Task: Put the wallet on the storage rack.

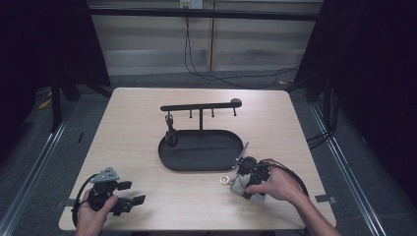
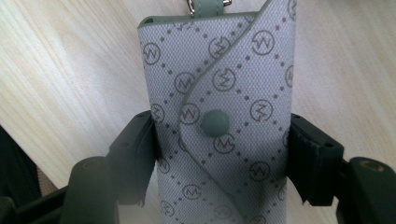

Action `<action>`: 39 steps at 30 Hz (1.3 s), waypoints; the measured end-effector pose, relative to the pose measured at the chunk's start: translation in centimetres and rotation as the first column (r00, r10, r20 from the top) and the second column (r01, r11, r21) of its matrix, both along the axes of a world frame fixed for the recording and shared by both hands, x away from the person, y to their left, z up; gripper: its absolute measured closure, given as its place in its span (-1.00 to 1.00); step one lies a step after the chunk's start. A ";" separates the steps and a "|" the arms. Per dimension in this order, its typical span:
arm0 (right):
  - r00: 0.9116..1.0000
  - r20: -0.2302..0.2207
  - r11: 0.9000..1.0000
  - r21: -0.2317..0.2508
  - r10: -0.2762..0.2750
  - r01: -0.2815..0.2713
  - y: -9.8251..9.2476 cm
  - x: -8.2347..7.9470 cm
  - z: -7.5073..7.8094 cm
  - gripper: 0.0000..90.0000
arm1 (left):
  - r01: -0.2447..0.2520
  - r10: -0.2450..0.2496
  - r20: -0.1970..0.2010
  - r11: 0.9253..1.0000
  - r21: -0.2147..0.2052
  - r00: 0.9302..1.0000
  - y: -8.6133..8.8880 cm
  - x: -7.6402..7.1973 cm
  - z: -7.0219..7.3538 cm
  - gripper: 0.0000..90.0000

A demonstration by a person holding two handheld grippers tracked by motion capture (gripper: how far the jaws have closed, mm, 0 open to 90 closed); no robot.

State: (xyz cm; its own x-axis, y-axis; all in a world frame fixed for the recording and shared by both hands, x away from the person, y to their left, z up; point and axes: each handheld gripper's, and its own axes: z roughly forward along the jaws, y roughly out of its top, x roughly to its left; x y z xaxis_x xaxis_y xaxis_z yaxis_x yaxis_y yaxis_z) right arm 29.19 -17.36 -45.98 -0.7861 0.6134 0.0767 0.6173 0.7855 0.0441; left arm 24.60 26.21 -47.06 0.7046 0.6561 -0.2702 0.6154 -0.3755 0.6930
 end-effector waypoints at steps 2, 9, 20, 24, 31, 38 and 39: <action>1.000 -0.008 1.000 0.014 -0.020 0.020 0.0 0.1 0.4 -0.27 | 0.000 0.000 0.001 1.000 0.001 1.000 0.0 0.0 0.0 -0.56; 0.999 -0.019 0.999 0.029 -0.026 0.027 -0.1 0.4 1.1 -0.27 | -0.008 0.008 0.001 1.000 -0.006 1.000 0.1 0.0 0.1 -0.56; 0.999 -0.013 0.999 0.027 -0.045 0.045 0.0 0.5 2.7 -0.27 | 0.006 -0.006 -0.009 1.000 0.005 1.000 -0.1 0.2 0.0 -0.57; 0.999 -0.006 0.999 0.028 -0.037 0.037 0.0 0.8 3.2 -0.27 | 0.003 -0.003 -0.010 1.000 0.007 1.000 0.0 0.2 0.0 -0.57; 0.998 0.008 0.998 0.038 -0.055 0.055 -0.1 0.9 4.5 -0.27 | 0.000 0.000 -0.002 1.000 0.013 1.000 -0.1 0.1 0.0 -0.57; 0.998 0.024 0.998 0.037 -0.061 0.060 -0.4 1.1 5.3 -0.27 | 0.001 -0.001 -0.001 1.000 0.015 1.000 -0.1 0.1 0.0 -0.57; 0.998 0.021 0.997 0.035 -0.063 0.062 -0.4 1.1 5.3 -0.27 | 0.000 0.000 0.000 1.000 0.014 1.000 -0.1 0.1 0.0 -0.57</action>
